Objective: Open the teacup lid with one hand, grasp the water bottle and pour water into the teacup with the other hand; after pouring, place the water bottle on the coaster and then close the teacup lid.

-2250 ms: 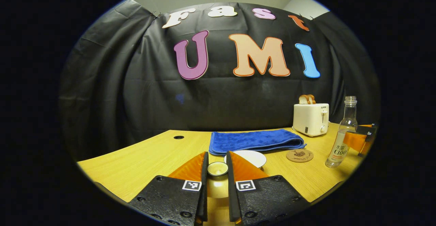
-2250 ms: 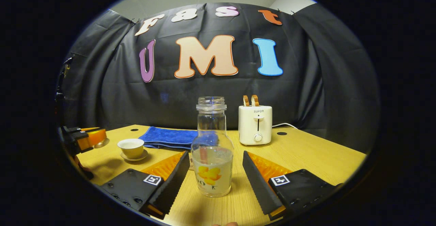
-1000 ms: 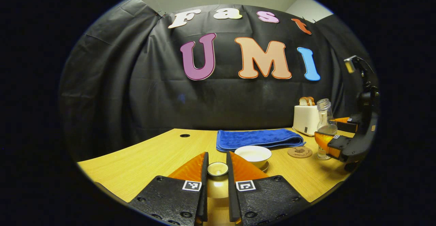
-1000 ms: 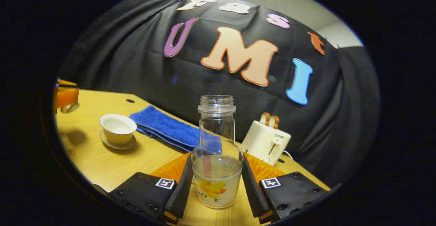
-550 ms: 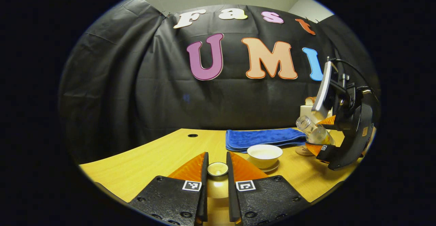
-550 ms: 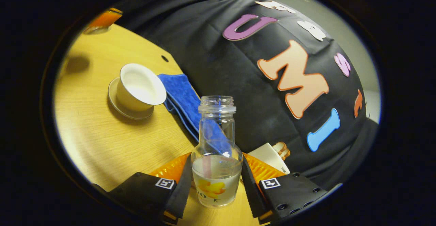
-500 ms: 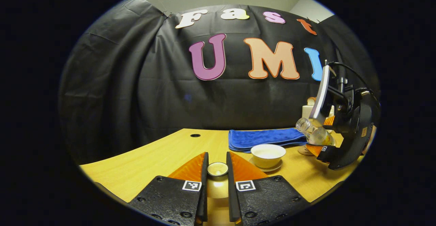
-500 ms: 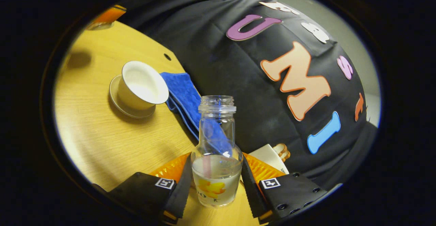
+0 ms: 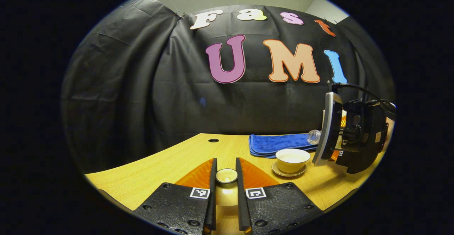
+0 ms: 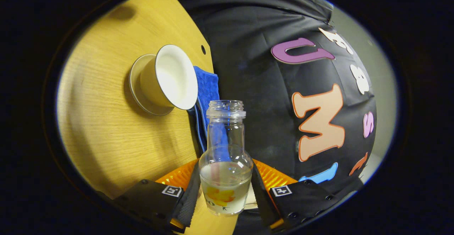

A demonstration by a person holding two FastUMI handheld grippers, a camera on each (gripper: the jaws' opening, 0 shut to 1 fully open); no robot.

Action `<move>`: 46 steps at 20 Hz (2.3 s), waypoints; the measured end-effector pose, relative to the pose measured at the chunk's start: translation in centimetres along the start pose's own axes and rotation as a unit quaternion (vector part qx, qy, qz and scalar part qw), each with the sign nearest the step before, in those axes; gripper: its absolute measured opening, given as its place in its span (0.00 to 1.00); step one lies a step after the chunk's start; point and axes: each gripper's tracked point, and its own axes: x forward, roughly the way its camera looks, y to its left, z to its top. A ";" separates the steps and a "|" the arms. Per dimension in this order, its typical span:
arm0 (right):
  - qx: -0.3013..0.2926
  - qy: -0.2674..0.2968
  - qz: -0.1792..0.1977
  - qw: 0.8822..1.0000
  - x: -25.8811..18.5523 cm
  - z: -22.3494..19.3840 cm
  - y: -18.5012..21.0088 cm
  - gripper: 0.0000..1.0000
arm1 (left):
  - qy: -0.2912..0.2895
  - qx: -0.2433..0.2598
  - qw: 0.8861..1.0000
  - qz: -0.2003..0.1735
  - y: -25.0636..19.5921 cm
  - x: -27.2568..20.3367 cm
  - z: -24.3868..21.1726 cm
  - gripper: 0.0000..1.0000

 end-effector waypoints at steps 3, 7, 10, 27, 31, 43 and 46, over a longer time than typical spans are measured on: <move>-0.046 -0.008 0.003 0.999 0.0 0.3 0.1 0.76 | 0.000 0.000 1.000 0.000 0.0 0.0 0.0 0.22; -0.092 -0.018 0.000 0.996 -0.3 0.5 0.1 0.76 | 0.000 0.000 1.000 0.000 0.0 0.0 0.0 0.22; -0.126 -0.025 -0.004 0.992 -0.4 1.1 -0.1 0.76 | 0.001 0.000 1.000 0.000 0.1 -0.1 0.0 0.22; -0.243 -0.046 -0.032 0.968 -0.6 2.3 -0.7 0.76 | 0.001 0.000 1.000 -0.002 0.0 -0.1 0.0 0.22; -0.274 -0.055 -0.037 0.959 -0.4 3.0 -1.1 0.75 | 0.000 0.000 1.000 -0.002 0.0 -0.1 0.0 0.22; -0.327 -0.065 -0.039 0.942 -0.4 3.8 -1.6 0.76 | 0.001 -0.001 1.000 -0.002 0.0 -0.1 -0.1 0.22; -0.337 -0.067 -0.041 0.938 -0.3 4.1 -1.6 0.75 | 0.001 -0.001 1.000 -0.002 0.0 -0.1 -0.1 0.22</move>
